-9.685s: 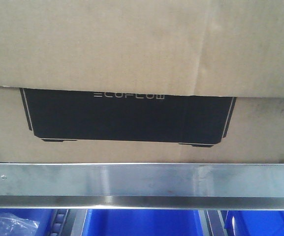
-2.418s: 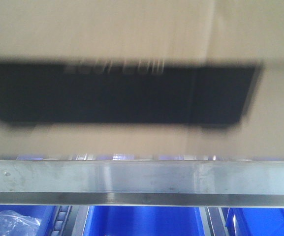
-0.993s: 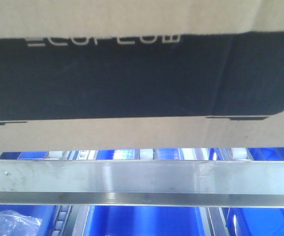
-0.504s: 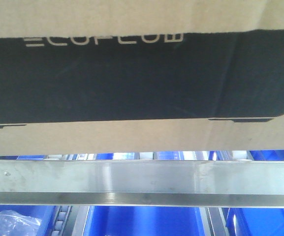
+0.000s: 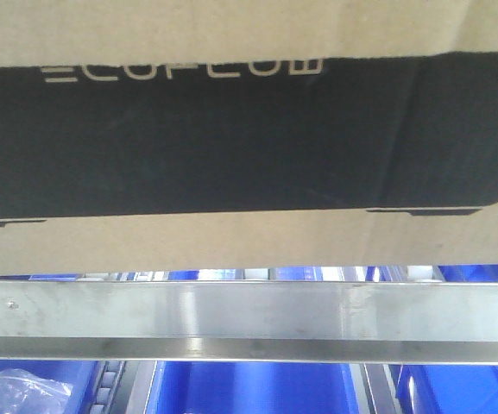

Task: Grab box from left shelf to table start
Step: 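Pull the box back away from the shelf with both grippers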

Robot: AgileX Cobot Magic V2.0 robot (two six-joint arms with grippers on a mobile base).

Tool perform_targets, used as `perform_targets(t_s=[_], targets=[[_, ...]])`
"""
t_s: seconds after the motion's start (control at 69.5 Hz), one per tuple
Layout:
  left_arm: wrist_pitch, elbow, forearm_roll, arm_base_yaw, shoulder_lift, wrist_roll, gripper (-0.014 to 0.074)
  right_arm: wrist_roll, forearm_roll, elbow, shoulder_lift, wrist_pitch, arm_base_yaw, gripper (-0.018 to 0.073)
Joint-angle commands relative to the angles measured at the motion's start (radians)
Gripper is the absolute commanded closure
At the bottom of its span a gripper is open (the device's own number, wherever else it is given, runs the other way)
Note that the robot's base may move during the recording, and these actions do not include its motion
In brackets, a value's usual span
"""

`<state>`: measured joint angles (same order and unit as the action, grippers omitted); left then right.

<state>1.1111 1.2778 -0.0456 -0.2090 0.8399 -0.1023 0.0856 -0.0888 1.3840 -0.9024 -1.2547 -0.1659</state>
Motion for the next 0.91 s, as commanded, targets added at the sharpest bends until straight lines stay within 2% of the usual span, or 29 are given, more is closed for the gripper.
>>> perform_targets(t_s=[0.0, 0.59, 0.892], targets=[[-0.122, 0.039, -0.039, -0.003, -0.010, -0.005, 0.0700, -0.026, 0.029, 0.039, 0.011, 0.041, 0.006, 0.0500], [-0.122, 0.039, -0.039, -0.003, 0.004, -0.005, 0.0700, -0.026, 0.029, 0.039, 0.011, 0.040, 0.006, 0.0500], [-0.122, 0.039, -0.039, -0.003, 0.110, -0.005, 0.0700, -0.026, 0.029, 0.039, 0.011, 0.040, 0.006, 0.0500]])
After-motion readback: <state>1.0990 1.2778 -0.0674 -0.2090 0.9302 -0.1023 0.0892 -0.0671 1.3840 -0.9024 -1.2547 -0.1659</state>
